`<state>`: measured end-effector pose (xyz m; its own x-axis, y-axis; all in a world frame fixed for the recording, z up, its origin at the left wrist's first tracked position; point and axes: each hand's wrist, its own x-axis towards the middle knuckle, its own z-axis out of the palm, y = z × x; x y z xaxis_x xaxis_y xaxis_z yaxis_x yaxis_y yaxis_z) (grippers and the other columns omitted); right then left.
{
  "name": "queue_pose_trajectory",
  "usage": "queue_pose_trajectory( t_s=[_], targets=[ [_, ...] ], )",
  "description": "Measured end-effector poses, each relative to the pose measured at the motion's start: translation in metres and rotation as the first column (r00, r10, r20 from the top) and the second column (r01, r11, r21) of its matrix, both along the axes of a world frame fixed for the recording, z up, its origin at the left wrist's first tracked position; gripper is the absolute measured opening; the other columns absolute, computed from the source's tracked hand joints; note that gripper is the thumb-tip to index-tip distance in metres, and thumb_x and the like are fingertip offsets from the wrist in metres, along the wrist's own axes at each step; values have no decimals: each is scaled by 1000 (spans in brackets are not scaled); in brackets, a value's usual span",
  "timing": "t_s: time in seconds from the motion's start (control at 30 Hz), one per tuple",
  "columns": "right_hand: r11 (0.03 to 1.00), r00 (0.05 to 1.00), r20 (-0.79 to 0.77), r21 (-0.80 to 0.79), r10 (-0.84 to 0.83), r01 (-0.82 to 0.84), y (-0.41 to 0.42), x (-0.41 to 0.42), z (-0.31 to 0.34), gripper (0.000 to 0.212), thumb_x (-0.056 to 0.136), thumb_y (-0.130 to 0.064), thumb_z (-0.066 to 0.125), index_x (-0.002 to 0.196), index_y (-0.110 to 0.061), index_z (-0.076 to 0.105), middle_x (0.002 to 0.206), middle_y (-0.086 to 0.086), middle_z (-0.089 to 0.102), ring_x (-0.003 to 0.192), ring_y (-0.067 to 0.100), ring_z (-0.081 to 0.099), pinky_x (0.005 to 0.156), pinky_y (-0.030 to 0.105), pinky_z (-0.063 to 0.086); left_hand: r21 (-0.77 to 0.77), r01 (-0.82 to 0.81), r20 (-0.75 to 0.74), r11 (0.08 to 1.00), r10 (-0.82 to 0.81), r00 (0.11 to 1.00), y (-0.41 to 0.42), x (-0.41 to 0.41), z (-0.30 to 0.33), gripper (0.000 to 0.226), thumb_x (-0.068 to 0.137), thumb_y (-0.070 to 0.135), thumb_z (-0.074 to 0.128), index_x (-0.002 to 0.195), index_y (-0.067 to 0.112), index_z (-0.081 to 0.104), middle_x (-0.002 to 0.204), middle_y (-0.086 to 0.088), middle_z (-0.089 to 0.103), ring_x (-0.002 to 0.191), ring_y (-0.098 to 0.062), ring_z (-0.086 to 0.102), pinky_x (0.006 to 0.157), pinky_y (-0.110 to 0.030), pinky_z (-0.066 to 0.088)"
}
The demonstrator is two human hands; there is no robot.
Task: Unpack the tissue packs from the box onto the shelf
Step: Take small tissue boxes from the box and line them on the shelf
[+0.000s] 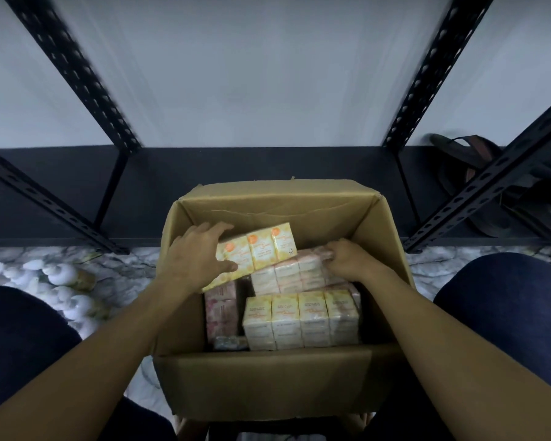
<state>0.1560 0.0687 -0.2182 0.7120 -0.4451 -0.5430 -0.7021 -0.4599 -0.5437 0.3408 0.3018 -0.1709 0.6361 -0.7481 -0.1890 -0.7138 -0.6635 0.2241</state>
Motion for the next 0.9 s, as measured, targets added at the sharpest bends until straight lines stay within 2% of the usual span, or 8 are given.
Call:
queue_pose_trajectory(
  t_s=[0.07,0.17,0.3,0.43,0.53,0.7,0.8,0.9],
  targets=[
    [998,998,-7,41,56,-55,6,1,1,25,90,-17,64,113,-24,70,109,-3,70,100,15,65,87,32,54,20,5,12,1000,-5,1000,4,-5,2,73,73,53,77,137,34,46,113,5,55,111,-19,53,87,-39,49],
    [987,988,-53,-71,144,-147,11,2,1,51,90,-21,70,138,-14,55,136,5,57,121,23,56,99,32,47,16,4,34,1000,-5,999,7,-11,6,64,74,53,75,132,35,54,106,5,52,106,-18,52,84,-37,49],
    [974,986,-56,-161,155,-162,11,3,-10,58,91,-20,68,145,-18,48,145,6,50,128,23,51,103,32,44,39,-4,75,999,1,997,7,-17,9,62,75,55,74,131,38,52,108,4,53,107,-19,53,85,-37,49],
    [961,982,-90,-208,165,-181,11,5,-23,58,90,-21,68,145,-24,49,143,2,49,126,22,51,101,35,47,86,12,119,996,-22,993,4,-23,7,64,76,56,72,132,37,48,115,1,53,110,-20,53,86,-37,49],
    [944,980,-56,-263,190,-198,7,10,-32,54,89,-23,67,141,-25,52,137,1,51,126,23,50,101,39,47,110,20,142,994,-36,989,5,-25,5,64,78,57,70,133,36,46,118,0,52,111,-21,53,86,-37,48],
    [924,971,-51,-297,235,-239,1,21,-40,57,92,-32,64,145,-25,47,144,2,50,129,23,48,106,40,42,123,19,142,992,-36,989,6,-27,4,63,78,56,69,132,36,44,119,1,51,110,-20,51,83,-35,48],
    [920,965,-20,-299,261,-255,1,27,-46,52,93,-31,64,143,-28,51,141,2,54,126,22,51,106,41,42,122,16,145,992,-34,989,7,-30,3,63,79,57,68,134,36,43,120,1,49,112,-20,49,84,-36,47],
    [927,965,30,-288,260,-240,1,30,-51,38,93,-24,63,130,-32,62,129,-2,64,116,19,60,103,41,45,116,15,166,993,-34,986,10,-31,2,64,80,58,66,135,37,43,121,1,49,113,-20,49,87,-38,47]
  ],
)
